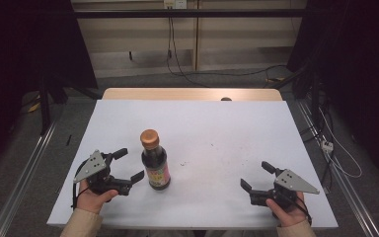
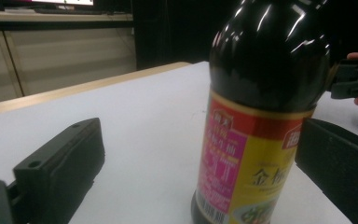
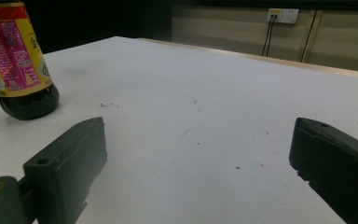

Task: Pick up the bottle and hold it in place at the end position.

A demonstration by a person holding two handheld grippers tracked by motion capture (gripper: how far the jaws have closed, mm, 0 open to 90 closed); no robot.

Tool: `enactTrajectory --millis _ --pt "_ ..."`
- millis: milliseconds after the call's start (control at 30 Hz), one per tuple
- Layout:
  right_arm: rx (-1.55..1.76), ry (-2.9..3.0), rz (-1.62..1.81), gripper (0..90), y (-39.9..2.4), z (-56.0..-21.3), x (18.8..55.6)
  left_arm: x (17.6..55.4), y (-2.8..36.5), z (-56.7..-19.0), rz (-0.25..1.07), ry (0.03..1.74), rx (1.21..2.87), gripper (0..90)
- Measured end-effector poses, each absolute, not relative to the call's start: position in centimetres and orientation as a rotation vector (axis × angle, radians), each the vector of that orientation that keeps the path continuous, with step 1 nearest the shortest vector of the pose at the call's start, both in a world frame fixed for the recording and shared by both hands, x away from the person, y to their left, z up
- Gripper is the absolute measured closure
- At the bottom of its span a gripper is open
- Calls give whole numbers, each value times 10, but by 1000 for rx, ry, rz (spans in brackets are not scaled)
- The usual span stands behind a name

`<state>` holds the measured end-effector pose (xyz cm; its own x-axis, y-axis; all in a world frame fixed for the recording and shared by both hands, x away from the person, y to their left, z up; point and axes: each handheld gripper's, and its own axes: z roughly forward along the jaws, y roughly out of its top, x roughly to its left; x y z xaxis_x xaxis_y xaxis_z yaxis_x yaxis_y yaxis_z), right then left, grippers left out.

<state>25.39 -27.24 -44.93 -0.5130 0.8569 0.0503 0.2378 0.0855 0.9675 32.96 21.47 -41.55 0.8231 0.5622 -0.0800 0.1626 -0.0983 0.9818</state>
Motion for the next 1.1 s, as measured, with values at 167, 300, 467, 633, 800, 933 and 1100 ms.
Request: enactTrajectory --millis 167,300,467,633,800,933,1100 --pt "1081 1818 1448 38 -273 -450 254 330 209 -411 379 562 1689 13" --pt "1077 1822 1447 39 -272 -449 254 329 204 -409 363 548 1696 19" --pt "1074 1821 1447 39 -273 -449 254 327 198 -408 351 529 1705 37" --pt "1079 1822 1442 39 -272 -450 254 327 191 -408 337 536 1701 43" --pt "1074 1819 1443 38 -272 -449 253 329 183 -411 311 524 1717 50" --pt "1081 1816 1438 38 -274 -449 254 330 177 -411 315 525 1718 52" --pt "1075 1811 1437 39 -274 -449 253 332 172 -412 319 527 1721 68"
